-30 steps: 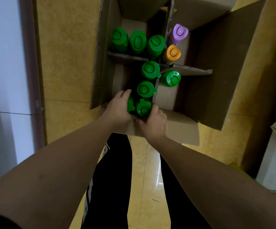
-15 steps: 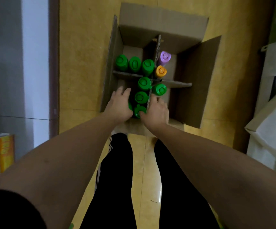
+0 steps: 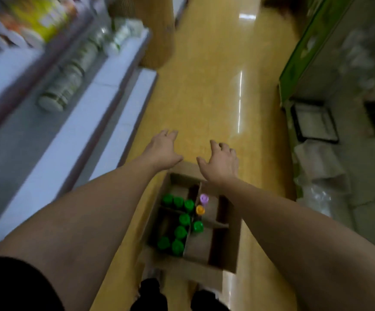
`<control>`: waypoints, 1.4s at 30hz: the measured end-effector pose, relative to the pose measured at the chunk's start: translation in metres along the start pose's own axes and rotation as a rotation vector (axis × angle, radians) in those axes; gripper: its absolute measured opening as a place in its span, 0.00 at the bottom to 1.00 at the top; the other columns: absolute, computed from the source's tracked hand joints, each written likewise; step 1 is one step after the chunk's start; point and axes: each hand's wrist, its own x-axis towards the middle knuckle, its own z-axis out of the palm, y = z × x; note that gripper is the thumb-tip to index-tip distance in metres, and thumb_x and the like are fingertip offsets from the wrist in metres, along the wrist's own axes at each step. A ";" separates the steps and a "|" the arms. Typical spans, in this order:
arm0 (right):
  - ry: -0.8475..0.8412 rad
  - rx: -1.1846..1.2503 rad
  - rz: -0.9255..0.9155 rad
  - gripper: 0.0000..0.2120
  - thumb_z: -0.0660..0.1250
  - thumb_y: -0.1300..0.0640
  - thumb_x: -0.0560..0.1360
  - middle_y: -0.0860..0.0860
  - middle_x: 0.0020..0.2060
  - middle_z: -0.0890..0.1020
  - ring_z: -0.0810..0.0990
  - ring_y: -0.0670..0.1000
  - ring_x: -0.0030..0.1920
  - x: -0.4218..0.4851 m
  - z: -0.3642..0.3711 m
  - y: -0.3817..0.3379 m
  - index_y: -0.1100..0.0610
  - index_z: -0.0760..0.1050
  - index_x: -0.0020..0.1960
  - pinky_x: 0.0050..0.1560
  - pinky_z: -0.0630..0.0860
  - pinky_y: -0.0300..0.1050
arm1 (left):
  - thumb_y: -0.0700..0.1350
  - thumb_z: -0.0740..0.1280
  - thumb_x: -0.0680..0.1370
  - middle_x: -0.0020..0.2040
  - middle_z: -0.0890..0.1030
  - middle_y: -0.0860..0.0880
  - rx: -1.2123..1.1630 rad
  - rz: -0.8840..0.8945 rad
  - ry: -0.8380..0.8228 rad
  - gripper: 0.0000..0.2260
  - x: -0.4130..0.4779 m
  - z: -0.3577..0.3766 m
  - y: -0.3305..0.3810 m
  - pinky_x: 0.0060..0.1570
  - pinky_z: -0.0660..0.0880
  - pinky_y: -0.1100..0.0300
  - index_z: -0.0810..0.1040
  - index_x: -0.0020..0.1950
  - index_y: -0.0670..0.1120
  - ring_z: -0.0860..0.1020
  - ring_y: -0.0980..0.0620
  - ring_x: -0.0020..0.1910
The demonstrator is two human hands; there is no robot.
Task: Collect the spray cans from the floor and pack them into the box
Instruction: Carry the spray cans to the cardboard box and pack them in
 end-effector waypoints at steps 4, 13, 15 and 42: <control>0.103 -0.018 -0.116 0.33 0.63 0.39 0.79 0.56 0.77 0.64 0.62 0.60 0.75 0.008 -0.087 -0.036 0.49 0.58 0.80 0.71 0.63 0.58 | 0.55 0.73 0.76 0.82 0.53 0.44 0.011 0.053 0.178 0.41 -0.024 -0.087 0.038 0.77 0.59 0.46 0.54 0.82 0.50 0.52 0.44 0.81; 0.391 -0.099 -0.361 0.38 0.65 0.36 0.77 0.55 0.78 0.62 0.61 0.61 0.75 -0.022 -0.275 -0.142 0.47 0.56 0.81 0.71 0.64 0.59 | 0.62 0.68 0.73 0.80 0.57 0.41 0.297 0.137 0.525 0.40 -0.108 -0.292 0.082 0.74 0.61 0.43 0.58 0.81 0.51 0.55 0.37 0.78; 0.461 -0.113 -0.415 0.38 0.65 0.36 0.77 0.56 0.78 0.62 0.61 0.62 0.75 -0.037 -0.304 -0.170 0.47 0.56 0.81 0.71 0.64 0.60 | 0.65 0.66 0.70 0.78 0.61 0.40 0.296 0.142 0.622 0.40 -0.132 -0.330 0.082 0.72 0.64 0.44 0.62 0.79 0.51 0.59 0.37 0.76; 0.200 -0.009 -1.428 0.43 0.65 0.32 0.75 0.55 0.80 0.57 0.59 0.61 0.77 -0.265 -0.266 -0.418 0.46 0.52 0.82 0.73 0.64 0.60 | 0.65 0.63 0.78 0.83 0.49 0.44 0.549 -0.795 0.905 0.37 -0.529 -0.381 -0.030 0.77 0.54 0.40 0.53 0.82 0.55 0.45 0.39 0.81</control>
